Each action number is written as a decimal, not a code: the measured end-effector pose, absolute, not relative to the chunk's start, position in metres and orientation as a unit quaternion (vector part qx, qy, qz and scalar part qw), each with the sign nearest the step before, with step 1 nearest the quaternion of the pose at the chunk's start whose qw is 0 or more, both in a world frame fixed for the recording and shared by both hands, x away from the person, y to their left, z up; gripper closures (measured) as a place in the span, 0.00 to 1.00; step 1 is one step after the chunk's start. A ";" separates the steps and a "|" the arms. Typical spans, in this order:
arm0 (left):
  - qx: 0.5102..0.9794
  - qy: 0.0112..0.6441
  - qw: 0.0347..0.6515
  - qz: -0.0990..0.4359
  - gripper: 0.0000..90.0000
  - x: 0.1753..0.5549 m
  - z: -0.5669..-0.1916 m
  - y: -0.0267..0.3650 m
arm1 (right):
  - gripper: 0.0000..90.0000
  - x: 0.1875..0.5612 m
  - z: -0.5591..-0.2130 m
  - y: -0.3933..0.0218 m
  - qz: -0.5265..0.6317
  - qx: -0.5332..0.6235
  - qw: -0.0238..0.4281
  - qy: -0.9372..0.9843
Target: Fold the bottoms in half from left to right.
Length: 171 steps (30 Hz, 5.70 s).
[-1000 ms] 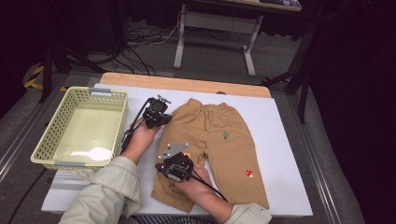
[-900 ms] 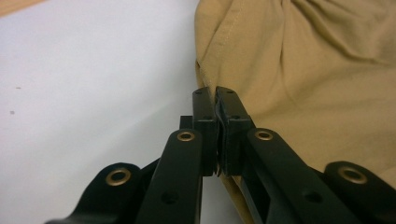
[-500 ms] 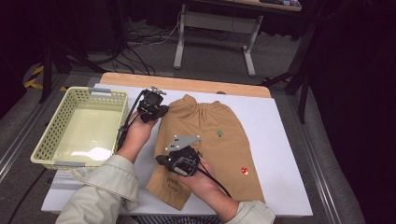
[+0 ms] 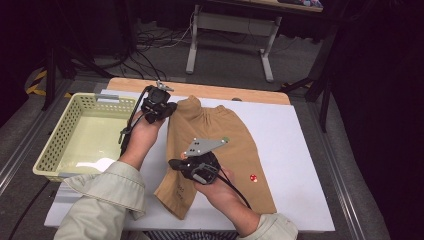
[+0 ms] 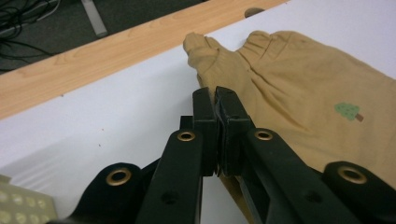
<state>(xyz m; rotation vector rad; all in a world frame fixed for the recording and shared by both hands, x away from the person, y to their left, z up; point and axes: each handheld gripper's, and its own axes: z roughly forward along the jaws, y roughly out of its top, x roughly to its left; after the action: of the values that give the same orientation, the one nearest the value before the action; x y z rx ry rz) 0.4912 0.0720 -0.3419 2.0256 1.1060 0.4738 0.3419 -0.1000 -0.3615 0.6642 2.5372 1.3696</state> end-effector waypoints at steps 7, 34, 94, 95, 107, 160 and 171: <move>0.793 0.423 0.398 0.185 0.97 0.489 -0.336 0.063 | 1.00 0.342 -0.353 -0.113 0.465 0.228 0.095 0.850; 0.821 0.320 0.451 0.142 0.97 0.482 -0.344 -0.046 | 1.00 0.320 -0.361 -0.259 0.477 0.355 0.130 0.793; 0.821 0.293 0.479 0.105 0.57 0.395 -0.386 0.038 | 0.79 0.314 -0.416 -0.240 0.330 0.285 0.106 0.894; 0.821 0.293 0.479 0.102 0.57 0.393 -0.387 0.038 | 0.79 0.313 -0.417 -0.237 0.327 0.281 0.102 0.896; 0.829 0.301 0.462 0.095 0.55 0.387 -0.397 0.046 | 0.68 0.311 -0.444 -0.214 0.280 0.263 0.116 0.916; 0.831 0.303 0.459 0.079 0.52 0.385 -0.406 0.051 | 0.81 0.364 -0.413 -0.264 0.319 0.379 0.178 0.850; 0.834 0.301 0.456 0.076 0.52 0.386 -0.408 0.048 | 0.97 0.373 -0.434 -0.273 0.299 0.408 0.143 0.851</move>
<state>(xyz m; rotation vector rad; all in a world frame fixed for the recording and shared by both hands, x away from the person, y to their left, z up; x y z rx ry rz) 0.3865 0.0482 -0.4078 2.0571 0.7422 0.1864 0.3729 -0.2726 -0.4339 1.1768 2.4545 0.8619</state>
